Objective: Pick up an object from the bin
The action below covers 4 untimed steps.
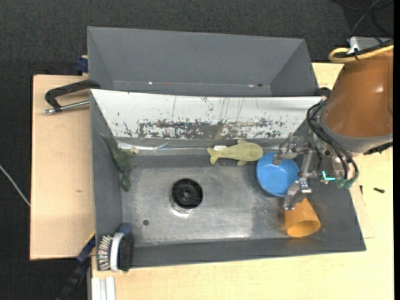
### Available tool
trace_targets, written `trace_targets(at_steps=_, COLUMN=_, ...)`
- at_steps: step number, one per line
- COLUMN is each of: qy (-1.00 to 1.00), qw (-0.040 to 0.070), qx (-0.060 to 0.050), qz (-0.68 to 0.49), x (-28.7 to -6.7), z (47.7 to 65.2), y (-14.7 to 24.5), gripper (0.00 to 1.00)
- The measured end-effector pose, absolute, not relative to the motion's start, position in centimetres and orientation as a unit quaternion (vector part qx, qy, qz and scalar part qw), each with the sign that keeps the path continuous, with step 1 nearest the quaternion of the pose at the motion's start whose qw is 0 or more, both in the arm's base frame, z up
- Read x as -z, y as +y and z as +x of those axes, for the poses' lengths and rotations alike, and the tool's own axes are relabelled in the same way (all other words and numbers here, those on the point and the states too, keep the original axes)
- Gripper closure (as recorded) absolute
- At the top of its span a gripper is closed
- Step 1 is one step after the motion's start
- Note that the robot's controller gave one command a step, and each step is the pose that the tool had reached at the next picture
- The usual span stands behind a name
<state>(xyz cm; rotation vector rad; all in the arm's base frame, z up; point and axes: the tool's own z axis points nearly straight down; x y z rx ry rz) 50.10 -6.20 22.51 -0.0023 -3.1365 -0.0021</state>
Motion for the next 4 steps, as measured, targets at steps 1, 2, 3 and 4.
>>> trace_targets(at_steps=1, qy=-0.997, qw=-0.004, qx=0.001, qz=-0.077, x=-7.12, z=55.92, y=-10.71, gripper=0.0)
trace_targets(at_steps=2, qy=-0.997, qw=-0.003, qx=0.0, qz=-0.077, x=-7.31, z=56.1, y=-10.67, gripper=0.0)
trace_targets(at_steps=3, qy=-0.997, qw=-0.003, qx=0.0, qz=-0.077, x=-7.43, z=56.23, y=-10.64, gripper=0.0)
trace_targets(at_steps=4, qy=-0.997, qw=-0.002, qx=0.0, qz=-0.077, x=-7.5, z=56.33, y=-10.61, gripper=0.0)
